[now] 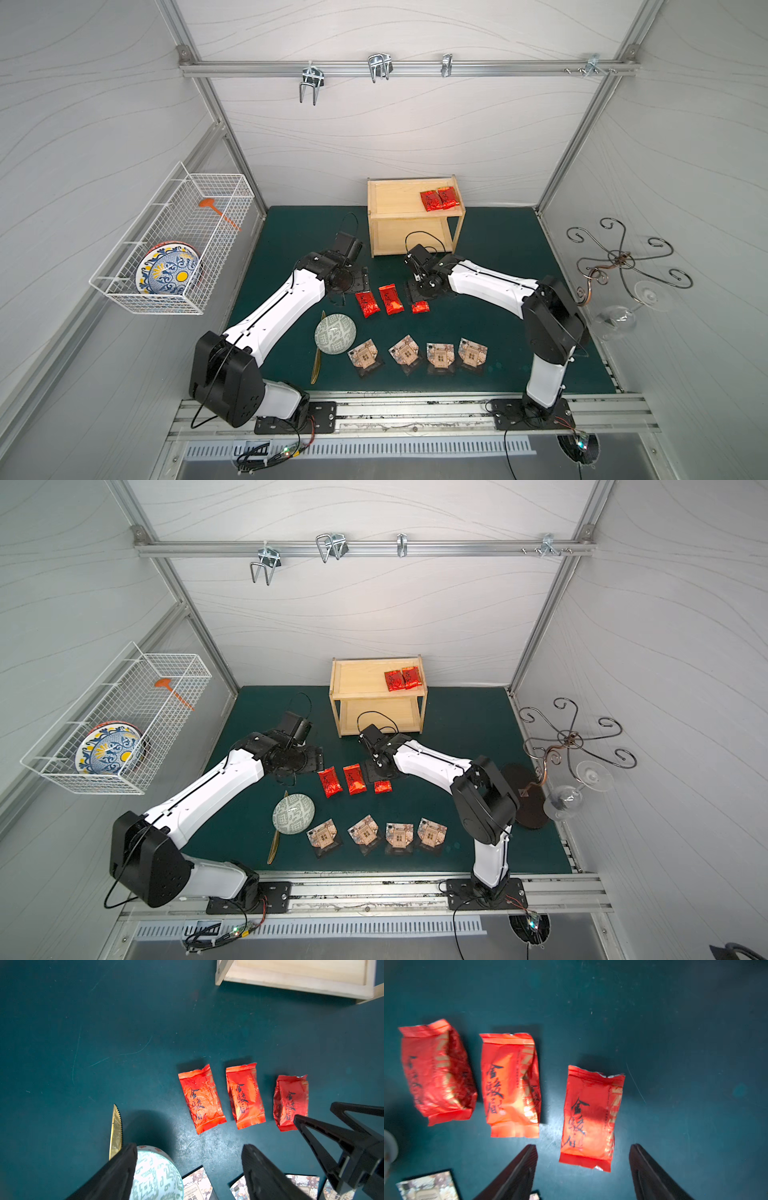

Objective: Place the tea bags on the shelf by color
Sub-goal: Pick up the tea bag from the center of the board.

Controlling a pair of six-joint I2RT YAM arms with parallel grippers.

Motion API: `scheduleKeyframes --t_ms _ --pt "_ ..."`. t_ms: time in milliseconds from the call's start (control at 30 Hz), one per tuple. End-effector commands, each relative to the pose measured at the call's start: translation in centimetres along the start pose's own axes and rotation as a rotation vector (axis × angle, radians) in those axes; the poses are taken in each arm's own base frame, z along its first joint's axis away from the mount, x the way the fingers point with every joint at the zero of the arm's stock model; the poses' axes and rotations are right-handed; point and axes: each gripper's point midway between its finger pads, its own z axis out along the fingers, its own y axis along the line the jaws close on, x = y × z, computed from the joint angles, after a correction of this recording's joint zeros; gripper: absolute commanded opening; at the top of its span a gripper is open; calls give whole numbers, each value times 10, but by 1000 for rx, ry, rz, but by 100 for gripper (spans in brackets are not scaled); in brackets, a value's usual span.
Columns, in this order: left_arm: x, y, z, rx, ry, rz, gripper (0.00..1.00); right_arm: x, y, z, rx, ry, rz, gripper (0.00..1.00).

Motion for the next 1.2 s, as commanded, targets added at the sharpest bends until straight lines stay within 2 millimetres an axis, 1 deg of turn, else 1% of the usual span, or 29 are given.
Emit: scheduleKeyframes --t_ms 0,133,200,333,400,500,733,867,967,1067,1167 --pt "-7 -7 -6 27 -18 4 84 1 2 9 -6 17 24 77" --pt "-8 -8 -6 29 -20 5 84 7 -3 24 25 50 21 77" --pt "-8 -9 -5 33 -18 6 84 7 -4 30 35 55 18 77" --pt "-8 -10 -4 33 -13 6 84 7 -5 42 45 65 19 73" --pt "-8 -10 -5 34 -14 8 84 7 -7 46 56 69 19 70" --pt "-9 -10 -5 31 -19 8 84 5 -8 48 60 68 21 63" --pt "-10 -10 -4 27 -15 9 84 3 -10 43 67 54 20 58" --pt "-11 -10 -6 30 -21 8 84 3 -13 35 76 38 22 56" --pt "-12 -12 -9 38 -26 5 84 0 -15 18 84 8 23 56" --pt "-13 -9 -11 27 -34 7 84 -7 -12 -7 81 -37 18 55" --pt "-14 -7 -16 25 -49 5 84 -17 -8 -38 65 -93 19 55"
